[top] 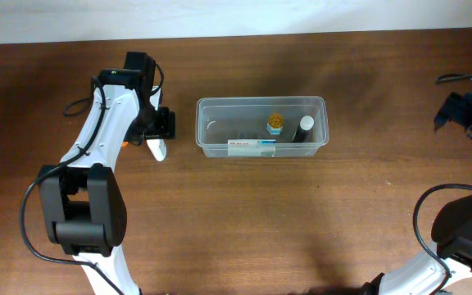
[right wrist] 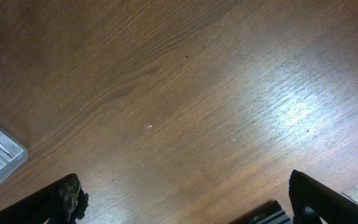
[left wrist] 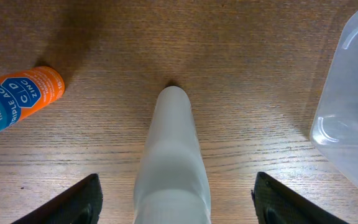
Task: Pack container
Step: 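Lower the left gripper and close it on the white glue bottle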
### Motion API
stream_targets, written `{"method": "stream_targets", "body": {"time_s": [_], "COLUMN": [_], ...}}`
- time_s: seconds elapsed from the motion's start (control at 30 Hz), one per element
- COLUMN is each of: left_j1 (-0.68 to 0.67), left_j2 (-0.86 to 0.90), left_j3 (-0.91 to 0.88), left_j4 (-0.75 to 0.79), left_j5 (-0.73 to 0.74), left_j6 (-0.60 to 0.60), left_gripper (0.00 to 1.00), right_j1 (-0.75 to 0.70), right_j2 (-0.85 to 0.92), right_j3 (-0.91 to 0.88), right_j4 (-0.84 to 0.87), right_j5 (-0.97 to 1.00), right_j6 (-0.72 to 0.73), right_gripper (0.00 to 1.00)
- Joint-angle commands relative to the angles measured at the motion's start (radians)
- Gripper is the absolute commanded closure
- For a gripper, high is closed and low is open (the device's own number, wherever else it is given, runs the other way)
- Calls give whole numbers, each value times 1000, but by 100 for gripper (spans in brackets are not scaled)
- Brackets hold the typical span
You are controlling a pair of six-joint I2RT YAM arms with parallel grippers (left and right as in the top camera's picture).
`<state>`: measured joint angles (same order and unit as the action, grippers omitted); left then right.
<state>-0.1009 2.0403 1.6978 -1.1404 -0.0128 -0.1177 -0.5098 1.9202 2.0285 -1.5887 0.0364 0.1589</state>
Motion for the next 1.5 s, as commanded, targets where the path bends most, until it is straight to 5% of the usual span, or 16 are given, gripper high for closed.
{"method": "stream_targets", "body": {"time_s": [0.0, 0.4, 0.83, 1.47], "left_j1": [-2, -2, -2, -2], "left_j2": [9, 9, 9, 9], "left_j3": [-13, -14, -15, -13], "left_j4": [-1, -3, -11, -23], "left_j5": [-10, -10, -10, -10], "left_j6": [-2, -2, -2, -2], "left_gripper": [24, 25, 58, 72], "right_j1": [-2, -2, -2, -2], "right_j2": [-14, -14, -14, -14], "right_j3": [2, 2, 2, 2], "right_j4": [1, 1, 1, 1], "right_j5": [1, 1, 1, 1], "right_j6": [11, 11, 11, 11], "right_gripper": [2, 2, 2, 2]}}
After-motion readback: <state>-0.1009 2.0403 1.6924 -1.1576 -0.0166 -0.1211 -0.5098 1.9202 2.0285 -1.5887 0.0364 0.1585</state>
